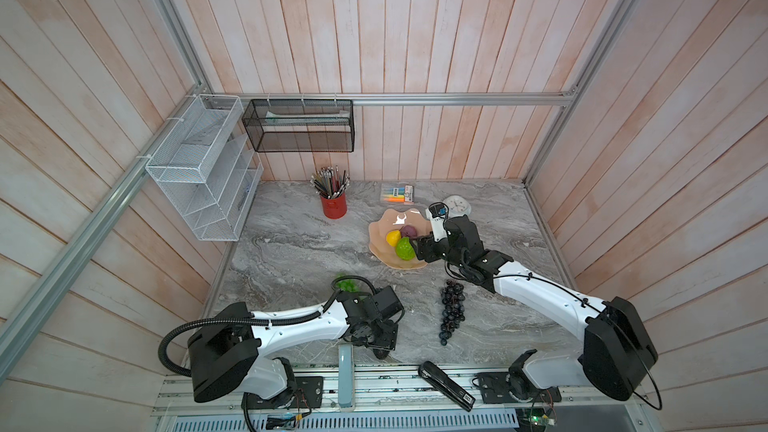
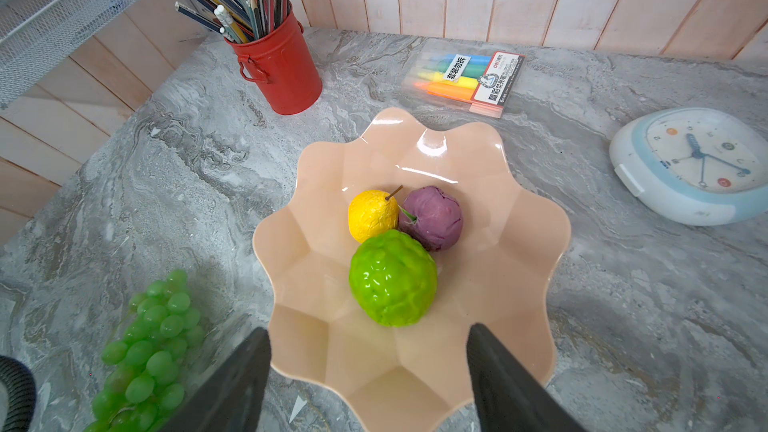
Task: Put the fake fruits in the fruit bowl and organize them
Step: 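Grasp the dark avocado with the left gripper while the right gripper hovers above the bowl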
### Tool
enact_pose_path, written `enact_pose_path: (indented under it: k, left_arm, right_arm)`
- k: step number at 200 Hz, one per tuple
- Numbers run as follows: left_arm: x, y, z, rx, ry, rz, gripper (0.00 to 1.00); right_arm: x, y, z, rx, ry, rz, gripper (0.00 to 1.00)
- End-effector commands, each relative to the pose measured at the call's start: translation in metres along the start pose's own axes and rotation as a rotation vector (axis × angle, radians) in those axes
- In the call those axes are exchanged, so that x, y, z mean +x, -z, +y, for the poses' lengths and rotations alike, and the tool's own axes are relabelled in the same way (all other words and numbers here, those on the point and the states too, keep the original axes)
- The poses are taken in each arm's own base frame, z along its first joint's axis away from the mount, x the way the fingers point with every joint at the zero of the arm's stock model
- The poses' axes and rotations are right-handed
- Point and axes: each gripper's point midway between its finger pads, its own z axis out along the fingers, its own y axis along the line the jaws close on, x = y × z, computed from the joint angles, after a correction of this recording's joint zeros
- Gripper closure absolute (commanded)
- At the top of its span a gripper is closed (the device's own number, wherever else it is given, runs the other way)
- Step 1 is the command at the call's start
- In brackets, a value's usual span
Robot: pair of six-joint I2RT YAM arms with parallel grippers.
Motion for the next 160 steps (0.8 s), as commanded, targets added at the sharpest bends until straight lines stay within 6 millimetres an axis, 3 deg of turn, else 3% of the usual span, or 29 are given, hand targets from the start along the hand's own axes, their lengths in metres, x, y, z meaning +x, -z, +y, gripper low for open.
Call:
enact_pose_path:
  k: [1, 62, 80, 97, 128, 160]
  left_arm:
    - [-0.012, 0.000, -0.013, 0.019, -0.008, -0.032, 0.31]
    - [-0.008, -0.011, -0.012, 0.007, -0.008, -0.004, 0.47]
    - [-0.008, -0.012, -0.011, 0.016, -0.008, -0.012, 0.59]
    - [-0.008, -0.010, -0.011, 0.023, -0.007, -0.025, 0.63]
    - [-0.013, 0.005, -0.015, 0.065, -0.004, -0.078, 0.70]
    - [-0.020, 0.026, -0.021, 0.134, 0.012, -0.122, 0.70]
  right_arm:
    - [-0.002, 0.003, -0.002, 0.001, -0.022, -0.026, 0.26]
    - [0.001, 0.006, -0.006, 0.012, -0.022, -0.027, 0.25]
    - [0.000, 0.009, -0.008, 0.018, -0.026, -0.035, 0.26]
    - [0.002, 0.011, -0.009, 0.022, -0.032, -0.041, 0.26]
    - [0.005, 0.013, -0.011, 0.026, -0.041, -0.041, 0.26]
    - [0.004, 0.014, -0.011, 0.025, -0.046, -0.047, 0.26]
